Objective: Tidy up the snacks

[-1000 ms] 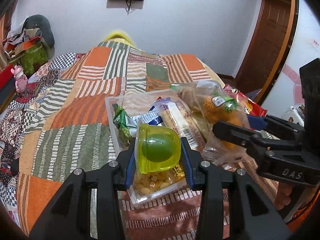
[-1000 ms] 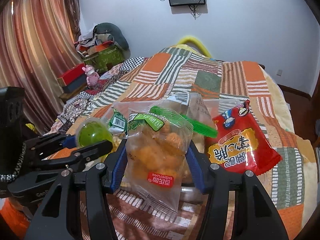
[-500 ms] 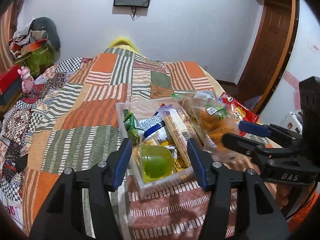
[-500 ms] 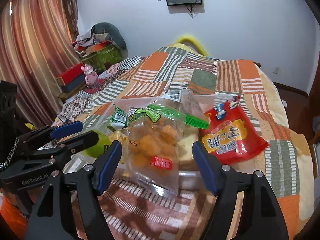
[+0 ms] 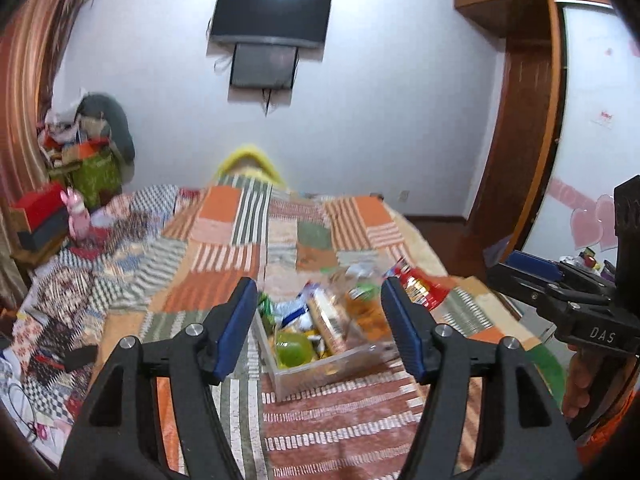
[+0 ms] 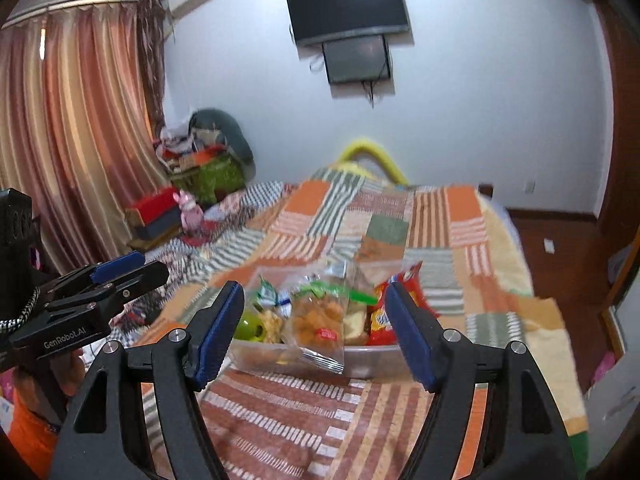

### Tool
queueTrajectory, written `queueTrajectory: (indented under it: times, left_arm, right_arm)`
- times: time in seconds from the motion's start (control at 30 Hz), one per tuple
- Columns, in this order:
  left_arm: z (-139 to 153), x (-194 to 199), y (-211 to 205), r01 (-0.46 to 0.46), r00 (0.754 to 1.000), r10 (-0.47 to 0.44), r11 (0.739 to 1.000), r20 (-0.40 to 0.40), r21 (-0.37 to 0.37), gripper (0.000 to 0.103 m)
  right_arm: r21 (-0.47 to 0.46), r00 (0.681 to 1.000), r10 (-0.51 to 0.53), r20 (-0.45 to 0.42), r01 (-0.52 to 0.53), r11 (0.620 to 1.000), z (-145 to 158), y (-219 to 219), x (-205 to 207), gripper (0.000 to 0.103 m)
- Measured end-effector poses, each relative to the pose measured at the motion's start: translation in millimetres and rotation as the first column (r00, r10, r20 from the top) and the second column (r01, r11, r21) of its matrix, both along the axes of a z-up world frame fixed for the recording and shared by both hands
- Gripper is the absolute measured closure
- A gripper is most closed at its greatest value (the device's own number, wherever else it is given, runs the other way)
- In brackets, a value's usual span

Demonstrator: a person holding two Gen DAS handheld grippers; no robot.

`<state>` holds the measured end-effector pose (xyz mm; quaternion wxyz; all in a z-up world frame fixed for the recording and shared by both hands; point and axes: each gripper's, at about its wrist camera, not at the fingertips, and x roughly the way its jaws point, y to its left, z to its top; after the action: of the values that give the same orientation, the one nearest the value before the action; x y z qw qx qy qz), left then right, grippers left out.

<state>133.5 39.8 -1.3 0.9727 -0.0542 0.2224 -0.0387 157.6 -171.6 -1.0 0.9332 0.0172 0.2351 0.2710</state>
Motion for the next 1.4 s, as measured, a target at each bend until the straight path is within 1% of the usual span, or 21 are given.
queueTrajectory:
  times: [0.17,0.23,0.3,0.4,0.43,0.5,0.6,0.83,1.0,1.4]
  left_arm:
    - [28.6,-36.4,-14.4,-0.012,0.995,0.008,0.999,0.099,0.037,0.031]
    - [36.1,-48.4,-18.1,-0.011,0.992,0.006,0.999,0.124,0.038,0.027]
    - [41.2,-59.7,-21.5,-0.015,0.990,0.010,0.999,0.144,0.039,0.019]
    - [47.1,-73.9,-26.5,-0.023,0.985,0.014,0.999,0.173,0.049,0.015]
    - [48.7,-78.8,-28.3,-0.025,0.983,0.015,0.998,0.182,0.054,0.014]
    - [50.6,-82.8,-29.8,-0.028,0.981,0.017,0.998,0.191,0.056,0.007]
    - [51.4,-91.2,-32.5,-0.039,0.979,0.026,0.998,0.204,0.057,0.002]
    - [49.4,-98.6,-33.5,-0.027,0.979,0.017,0.998,0.202,0.049,0.000]
    - [47.6,-102.7,-33.4,-0.029,0.979,0.018,0.998,0.204,0.049,0.000]
    - [45.4,-104.2,-34.3,-0.031,0.980,0.020,0.998,0.199,0.050,0.000]
  right_arm:
    - [0.024,0.997,-0.018,0.076,0.016,1.000,21.7,-10.0,-29.7,0.033]
    - [0.035,0.995,-0.020,0.094,0.017,0.999,26.1,-11.7,-39.5,0.033]
    - [0.041,0.994,-0.023,0.108,0.019,0.999,29.2,-13.3,-46.4,0.033]
    - [0.042,0.991,-0.032,0.128,0.027,0.999,32.2,-13.8,-53.8,0.032]
    - [0.042,0.991,-0.033,0.133,0.028,0.999,32.2,-13.4,-55.1,0.032]
    - [0.046,0.989,-0.039,0.139,0.033,0.998,31.7,-13.0,-58.9,0.025]
    - [0.046,0.987,-0.050,0.151,0.043,0.998,31.2,-10.7,-62.6,0.020]
    - [0.030,0.985,-0.063,0.162,0.059,0.998,29.2,-11.6,-73.3,0.013]
    - [0.032,0.979,-0.093,0.181,0.089,0.996,28.9,-14.0,-77.7,0.001]
    - [0.035,0.975,-0.112,0.192,0.107,0.994,28.5,-16.7,-85.7,0.000]
